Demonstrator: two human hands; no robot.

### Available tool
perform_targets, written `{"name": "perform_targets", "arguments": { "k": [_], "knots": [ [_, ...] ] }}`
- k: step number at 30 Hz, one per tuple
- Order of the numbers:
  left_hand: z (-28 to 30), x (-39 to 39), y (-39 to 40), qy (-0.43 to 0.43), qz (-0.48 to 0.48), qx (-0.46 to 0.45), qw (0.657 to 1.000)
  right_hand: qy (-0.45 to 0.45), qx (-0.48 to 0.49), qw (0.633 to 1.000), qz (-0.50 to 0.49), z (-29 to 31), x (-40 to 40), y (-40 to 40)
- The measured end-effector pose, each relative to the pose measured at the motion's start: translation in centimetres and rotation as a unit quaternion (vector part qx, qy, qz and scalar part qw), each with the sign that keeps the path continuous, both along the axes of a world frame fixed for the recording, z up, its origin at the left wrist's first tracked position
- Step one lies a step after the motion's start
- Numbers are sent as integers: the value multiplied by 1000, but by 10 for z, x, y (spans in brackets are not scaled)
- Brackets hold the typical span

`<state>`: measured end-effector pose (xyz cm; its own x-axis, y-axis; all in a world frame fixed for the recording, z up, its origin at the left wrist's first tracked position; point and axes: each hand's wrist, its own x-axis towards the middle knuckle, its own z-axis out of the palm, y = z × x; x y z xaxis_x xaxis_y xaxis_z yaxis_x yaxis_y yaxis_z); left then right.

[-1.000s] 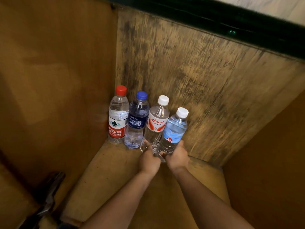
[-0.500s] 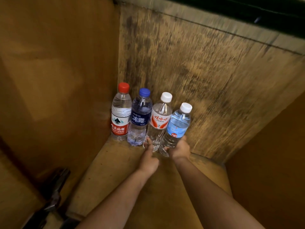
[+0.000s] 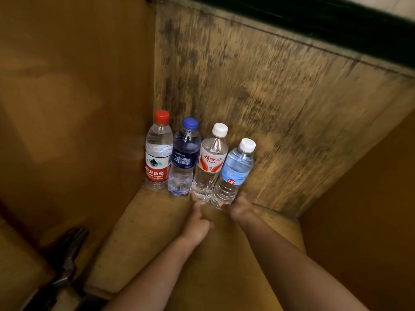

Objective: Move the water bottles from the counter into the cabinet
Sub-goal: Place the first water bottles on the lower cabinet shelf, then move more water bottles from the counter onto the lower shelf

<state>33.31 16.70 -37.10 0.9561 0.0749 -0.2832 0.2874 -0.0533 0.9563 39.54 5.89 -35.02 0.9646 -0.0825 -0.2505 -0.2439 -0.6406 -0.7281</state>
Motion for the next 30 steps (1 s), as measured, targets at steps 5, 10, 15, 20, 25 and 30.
{"name": "perform_targets", "arguments": {
  "k": [5, 10, 15, 20, 25, 30],
  "knots": [
    [5, -29, -10, -1, -30, 63, 998, -8, 195, 979, -50, -16, -55, -25],
    [28, -80, -24, -33, -60, -10, 998, -16, 204, 976, -73, -8, -141, -54],
    [47, -139, -59, -47, -98, 9, 994, -49, 178, 981, -55, 23, -220, -87],
    [62, -194, -101, -34, -132, 30, 990, -86, 151, 982, -69, 36, -299, -136],
    [69, -238, -152, -26, -155, 17, 987, -70, 173, 978, -94, 42, -375, -196],
    [57, -267, -209, -20, -196, 21, 980, -63, 164, 966, -190, 45, -433, -264]
  ]
}}
